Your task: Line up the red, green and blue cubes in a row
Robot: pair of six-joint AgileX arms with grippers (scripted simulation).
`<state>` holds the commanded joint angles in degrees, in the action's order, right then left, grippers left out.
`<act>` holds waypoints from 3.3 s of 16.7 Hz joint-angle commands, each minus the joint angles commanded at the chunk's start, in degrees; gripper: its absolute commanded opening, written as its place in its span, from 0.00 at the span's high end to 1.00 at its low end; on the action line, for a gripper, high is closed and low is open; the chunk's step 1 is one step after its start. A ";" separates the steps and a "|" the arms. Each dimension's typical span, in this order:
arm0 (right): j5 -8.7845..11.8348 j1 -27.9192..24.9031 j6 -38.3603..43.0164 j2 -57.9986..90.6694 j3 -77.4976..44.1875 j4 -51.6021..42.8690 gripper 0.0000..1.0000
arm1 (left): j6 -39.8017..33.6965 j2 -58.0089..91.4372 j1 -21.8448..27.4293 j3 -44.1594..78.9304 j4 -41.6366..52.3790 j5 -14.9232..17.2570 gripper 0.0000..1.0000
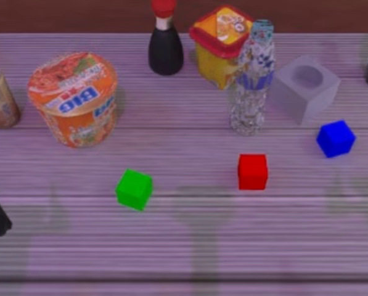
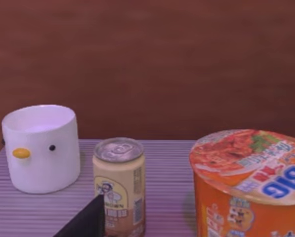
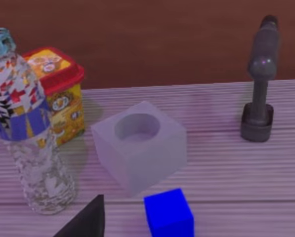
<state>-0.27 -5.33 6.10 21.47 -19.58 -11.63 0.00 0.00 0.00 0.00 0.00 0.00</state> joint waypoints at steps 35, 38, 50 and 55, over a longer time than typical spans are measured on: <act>0.00 -24.45 24.67 113.20 -77.64 -40.41 0.00 | 0.00 0.00 0.00 0.00 0.00 0.00 0.00; -0.01 -24.51 24.76 114.41 -76.14 -38.20 0.00 | 0.00 0.00 0.00 0.00 0.00 0.00 0.00; -0.01 -24.51 24.76 114.41 -76.14 -38.20 0.68 | 0.00 0.00 0.00 0.00 0.00 0.00 0.00; -0.01 -24.51 24.76 114.41 -76.14 -38.20 1.00 | 0.00 0.00 0.00 0.00 0.00 0.00 0.00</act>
<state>-0.28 -29.85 30.86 135.88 -95.72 -49.83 0.00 0.00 0.00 0.00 0.00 0.00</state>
